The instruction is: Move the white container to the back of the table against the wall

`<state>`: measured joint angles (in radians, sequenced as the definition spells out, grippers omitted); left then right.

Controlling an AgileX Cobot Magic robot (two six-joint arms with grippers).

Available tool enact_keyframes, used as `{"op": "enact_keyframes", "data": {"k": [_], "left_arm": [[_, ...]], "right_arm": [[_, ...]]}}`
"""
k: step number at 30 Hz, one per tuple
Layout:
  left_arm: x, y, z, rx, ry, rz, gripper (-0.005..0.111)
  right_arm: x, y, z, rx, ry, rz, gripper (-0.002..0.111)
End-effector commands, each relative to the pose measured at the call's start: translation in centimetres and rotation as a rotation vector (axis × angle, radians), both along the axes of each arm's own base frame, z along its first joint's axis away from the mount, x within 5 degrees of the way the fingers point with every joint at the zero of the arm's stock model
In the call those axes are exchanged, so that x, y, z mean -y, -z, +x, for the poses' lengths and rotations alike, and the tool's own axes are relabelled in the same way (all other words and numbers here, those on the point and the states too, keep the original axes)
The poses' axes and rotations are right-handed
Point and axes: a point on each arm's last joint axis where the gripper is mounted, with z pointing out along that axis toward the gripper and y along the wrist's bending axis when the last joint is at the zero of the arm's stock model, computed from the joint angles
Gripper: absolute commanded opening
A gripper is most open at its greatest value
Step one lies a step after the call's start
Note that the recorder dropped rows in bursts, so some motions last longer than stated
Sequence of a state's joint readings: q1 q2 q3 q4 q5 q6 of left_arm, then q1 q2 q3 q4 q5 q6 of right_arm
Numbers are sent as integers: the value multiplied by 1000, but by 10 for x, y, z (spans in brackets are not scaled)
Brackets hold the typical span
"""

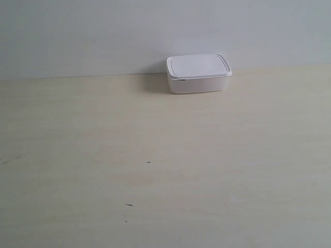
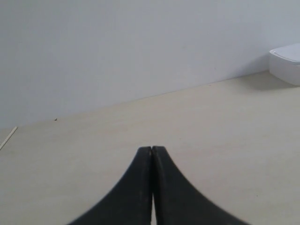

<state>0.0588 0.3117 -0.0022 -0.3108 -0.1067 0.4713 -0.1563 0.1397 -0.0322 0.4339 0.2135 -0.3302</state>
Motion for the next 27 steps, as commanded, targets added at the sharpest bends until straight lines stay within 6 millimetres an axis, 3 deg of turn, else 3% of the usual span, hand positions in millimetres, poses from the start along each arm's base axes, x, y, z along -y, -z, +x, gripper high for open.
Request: {"op": "enact_keyframes", "data": {"k": [1,9,15,27], "left_arm": [[0,0,-1,5,-2,-4,0],[0,0,-2,13,2,-4,0],[4,6,-6,-48,30,-37,0],[7,7,-14,-47,60,-42,0]], "right_arm": [[5,5,0,32,32,-106,0],[7,5,0,2,18,-277,0],[4,16,-2,-112,-18,-265,0],[4,16,-2,-108,-17,-243,0]]}}
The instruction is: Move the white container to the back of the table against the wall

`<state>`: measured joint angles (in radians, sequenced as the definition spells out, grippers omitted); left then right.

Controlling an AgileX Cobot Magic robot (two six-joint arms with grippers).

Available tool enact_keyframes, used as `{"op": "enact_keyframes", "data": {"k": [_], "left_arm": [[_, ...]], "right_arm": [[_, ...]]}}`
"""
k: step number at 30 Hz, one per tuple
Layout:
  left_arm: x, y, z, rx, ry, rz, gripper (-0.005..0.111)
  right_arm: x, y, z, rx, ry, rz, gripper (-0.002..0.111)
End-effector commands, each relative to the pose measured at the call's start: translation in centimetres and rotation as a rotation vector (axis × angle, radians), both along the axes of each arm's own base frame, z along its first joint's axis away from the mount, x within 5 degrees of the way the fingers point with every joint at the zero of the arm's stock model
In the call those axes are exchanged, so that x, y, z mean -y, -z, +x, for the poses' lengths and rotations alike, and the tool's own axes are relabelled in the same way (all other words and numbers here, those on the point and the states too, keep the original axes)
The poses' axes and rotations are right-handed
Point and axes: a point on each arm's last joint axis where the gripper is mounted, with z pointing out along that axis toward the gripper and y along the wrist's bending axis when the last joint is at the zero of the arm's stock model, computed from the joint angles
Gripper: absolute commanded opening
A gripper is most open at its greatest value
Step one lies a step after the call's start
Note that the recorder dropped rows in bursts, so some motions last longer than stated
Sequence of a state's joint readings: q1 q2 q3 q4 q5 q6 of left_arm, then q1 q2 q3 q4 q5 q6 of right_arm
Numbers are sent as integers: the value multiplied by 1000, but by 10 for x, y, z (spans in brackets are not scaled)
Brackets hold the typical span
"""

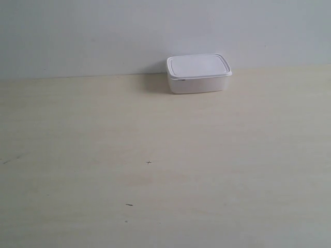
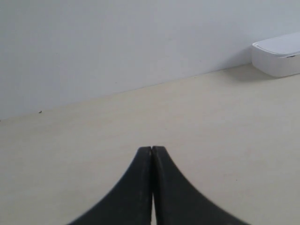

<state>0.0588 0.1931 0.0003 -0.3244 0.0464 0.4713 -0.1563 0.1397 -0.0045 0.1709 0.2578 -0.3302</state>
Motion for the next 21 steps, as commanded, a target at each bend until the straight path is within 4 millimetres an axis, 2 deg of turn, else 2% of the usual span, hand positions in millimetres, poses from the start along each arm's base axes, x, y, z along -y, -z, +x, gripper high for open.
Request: {"op": "enact_keyframes", "data": {"k": [1,21], "left_arm": [[2,3,-4,-24,18,-19,0],[3,4,-4,-38,26,-21,0]], "right_arm": [[0,1,0,2,5,5,0],[0,1,0,2,5,5,0]]}}
